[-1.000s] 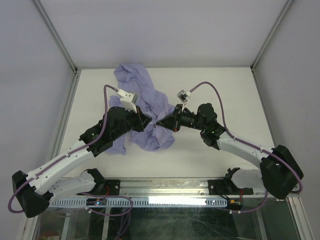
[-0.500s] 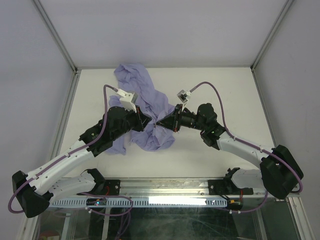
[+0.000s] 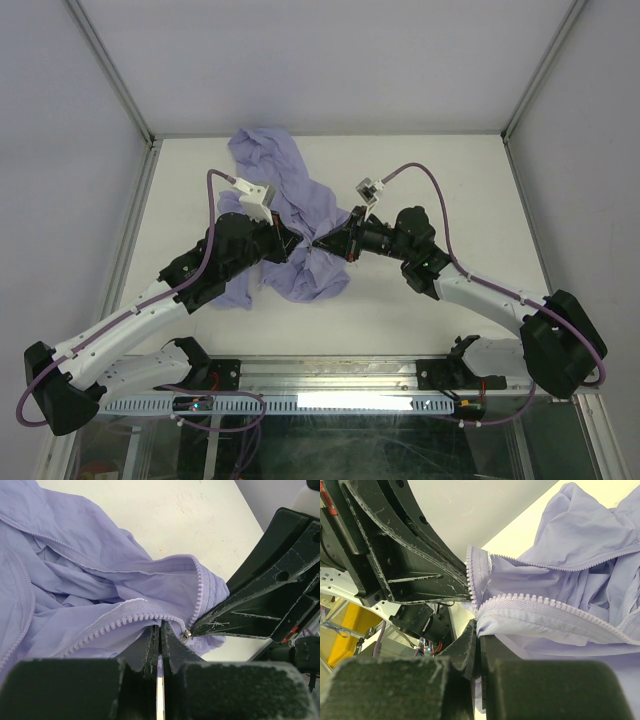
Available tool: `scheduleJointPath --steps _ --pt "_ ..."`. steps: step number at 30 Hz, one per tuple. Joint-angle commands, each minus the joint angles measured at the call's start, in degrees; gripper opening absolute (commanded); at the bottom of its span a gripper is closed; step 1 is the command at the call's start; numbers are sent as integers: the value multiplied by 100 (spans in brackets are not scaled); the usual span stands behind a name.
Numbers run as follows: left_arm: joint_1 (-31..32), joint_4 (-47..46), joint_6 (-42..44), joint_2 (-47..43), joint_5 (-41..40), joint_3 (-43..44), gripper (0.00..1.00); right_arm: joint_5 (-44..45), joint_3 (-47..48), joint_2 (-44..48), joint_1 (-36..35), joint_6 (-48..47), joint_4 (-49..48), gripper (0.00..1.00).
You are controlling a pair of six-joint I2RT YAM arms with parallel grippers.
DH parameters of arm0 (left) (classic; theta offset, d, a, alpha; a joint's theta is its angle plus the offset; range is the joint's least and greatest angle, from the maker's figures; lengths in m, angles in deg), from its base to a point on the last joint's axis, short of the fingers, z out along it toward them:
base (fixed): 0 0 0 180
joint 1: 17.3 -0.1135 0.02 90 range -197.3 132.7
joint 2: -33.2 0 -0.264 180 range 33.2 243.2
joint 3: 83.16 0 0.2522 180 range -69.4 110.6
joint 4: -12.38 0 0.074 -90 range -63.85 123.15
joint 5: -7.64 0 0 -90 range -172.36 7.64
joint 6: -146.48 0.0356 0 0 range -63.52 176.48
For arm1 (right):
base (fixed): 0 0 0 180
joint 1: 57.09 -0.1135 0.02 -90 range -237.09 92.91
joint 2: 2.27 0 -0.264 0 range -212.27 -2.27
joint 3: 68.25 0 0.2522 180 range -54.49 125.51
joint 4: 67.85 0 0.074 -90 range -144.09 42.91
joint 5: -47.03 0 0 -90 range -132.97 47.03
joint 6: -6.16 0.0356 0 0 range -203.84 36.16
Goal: Zip up the jacket
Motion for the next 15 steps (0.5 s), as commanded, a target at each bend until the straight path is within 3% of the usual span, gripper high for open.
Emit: scheduleJointPath --steps 1,15 --pt "81 -138 -13 -31 94 89 0 150 160 183 -34 55 -446 0" --pt "277 284 314 117 230 185 0 -118 634 -62 -17 -177 -245 0"
